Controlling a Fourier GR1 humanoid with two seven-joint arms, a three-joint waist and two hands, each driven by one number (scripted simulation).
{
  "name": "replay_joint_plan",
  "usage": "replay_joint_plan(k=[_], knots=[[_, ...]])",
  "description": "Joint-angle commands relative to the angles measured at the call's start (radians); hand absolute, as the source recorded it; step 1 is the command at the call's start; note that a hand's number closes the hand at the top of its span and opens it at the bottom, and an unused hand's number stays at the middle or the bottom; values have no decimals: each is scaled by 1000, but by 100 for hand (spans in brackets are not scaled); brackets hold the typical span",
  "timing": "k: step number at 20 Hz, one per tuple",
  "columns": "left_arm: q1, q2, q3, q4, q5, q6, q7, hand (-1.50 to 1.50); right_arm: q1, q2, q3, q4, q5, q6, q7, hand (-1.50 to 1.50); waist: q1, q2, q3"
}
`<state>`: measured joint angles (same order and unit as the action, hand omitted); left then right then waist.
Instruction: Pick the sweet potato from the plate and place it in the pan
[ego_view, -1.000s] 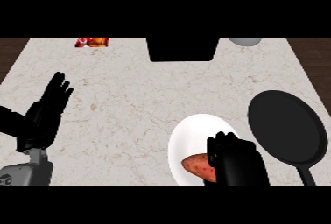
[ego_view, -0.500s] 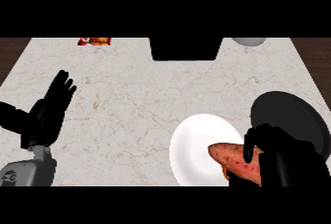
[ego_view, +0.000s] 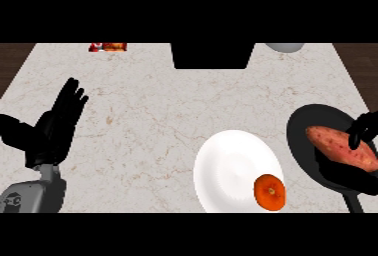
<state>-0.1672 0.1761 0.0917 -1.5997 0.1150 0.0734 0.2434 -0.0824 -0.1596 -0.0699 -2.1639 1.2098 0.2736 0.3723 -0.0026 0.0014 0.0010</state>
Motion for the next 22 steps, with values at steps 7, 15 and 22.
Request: replay_joint_plan(k=[7, 15, 22], knots=[[-13, -2, 13, 82, -12, -21, -62, 0, -85, -164, -307, 506, -235, -241, -350, 150, 6, 2, -1], [-2, -1, 5, -41, -6, -10, 39, 0, -227, -194, -289, 958, -237, -424, -561, 150, 13, 0, 0], [14, -10, 1, -10, -13, -19, 10, 0, -252, -183, -385, 1236, -280, -483, -530, -150, 13, 3, 0]])
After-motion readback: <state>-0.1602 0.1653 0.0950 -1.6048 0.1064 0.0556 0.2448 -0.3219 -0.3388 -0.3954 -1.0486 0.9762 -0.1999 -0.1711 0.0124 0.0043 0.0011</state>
